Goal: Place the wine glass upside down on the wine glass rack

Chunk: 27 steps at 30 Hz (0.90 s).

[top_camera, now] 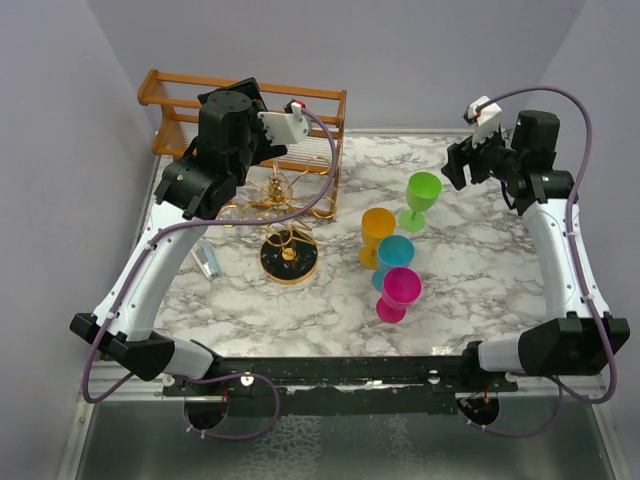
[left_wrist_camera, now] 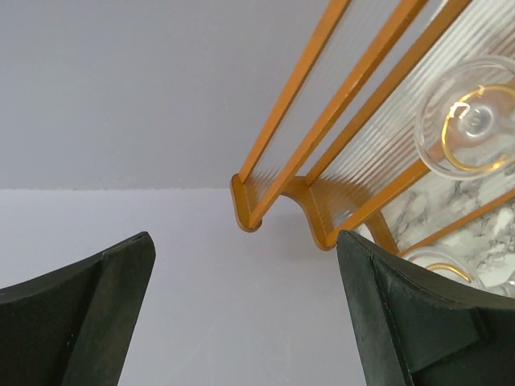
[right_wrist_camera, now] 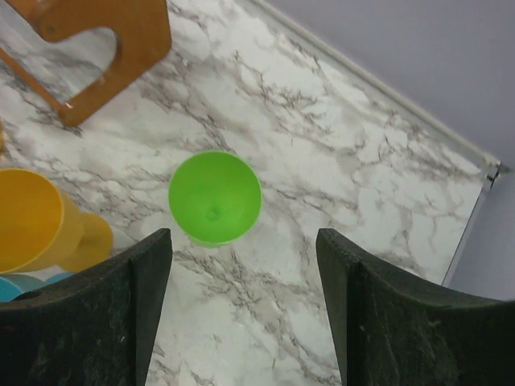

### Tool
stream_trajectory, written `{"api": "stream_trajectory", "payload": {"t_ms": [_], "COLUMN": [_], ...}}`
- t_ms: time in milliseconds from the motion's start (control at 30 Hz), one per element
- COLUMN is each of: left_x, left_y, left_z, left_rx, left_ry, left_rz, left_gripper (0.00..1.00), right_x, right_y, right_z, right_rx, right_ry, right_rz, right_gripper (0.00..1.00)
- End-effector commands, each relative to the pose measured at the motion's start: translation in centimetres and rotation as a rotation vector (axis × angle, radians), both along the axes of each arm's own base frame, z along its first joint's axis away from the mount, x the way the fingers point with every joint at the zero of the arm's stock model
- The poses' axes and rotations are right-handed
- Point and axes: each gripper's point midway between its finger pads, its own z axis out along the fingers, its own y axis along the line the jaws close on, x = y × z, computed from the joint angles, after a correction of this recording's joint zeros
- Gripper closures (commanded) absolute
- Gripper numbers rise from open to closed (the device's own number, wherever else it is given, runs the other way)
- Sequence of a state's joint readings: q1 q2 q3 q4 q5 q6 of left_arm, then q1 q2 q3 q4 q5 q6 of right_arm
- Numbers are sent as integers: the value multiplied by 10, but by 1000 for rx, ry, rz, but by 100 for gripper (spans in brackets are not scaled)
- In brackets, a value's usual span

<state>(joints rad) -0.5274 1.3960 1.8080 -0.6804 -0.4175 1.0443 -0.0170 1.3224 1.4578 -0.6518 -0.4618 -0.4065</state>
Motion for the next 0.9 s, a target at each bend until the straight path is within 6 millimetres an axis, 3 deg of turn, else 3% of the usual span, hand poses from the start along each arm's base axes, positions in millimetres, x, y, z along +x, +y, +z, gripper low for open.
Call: {"api": "stream_trajectory", "payload": {"t_ms": [0, 200, 433, 867], "left_x": [3, 2, 1, 2], "left_y": [14, 15, 15, 12], "left_z": [38, 37, 30, 21], "left_rx": [-143, -153, -131, -98], "left_ry": [-155, -152, -132, -90], "left_rz": [106, 105, 108, 82], "left_gripper": [1, 1, 1, 1], "right_x": [8, 21, 36, 58], "right_y": [-16, -13, -8, -9], "right_z": [-38, -73, -92, -130], "right_rx": [-104, -125, -144, -176], "right_ry": [117, 214, 266, 338], "right_rz": [-96, -115, -138, -148], "right_gripper": [30, 38, 49, 60]}}
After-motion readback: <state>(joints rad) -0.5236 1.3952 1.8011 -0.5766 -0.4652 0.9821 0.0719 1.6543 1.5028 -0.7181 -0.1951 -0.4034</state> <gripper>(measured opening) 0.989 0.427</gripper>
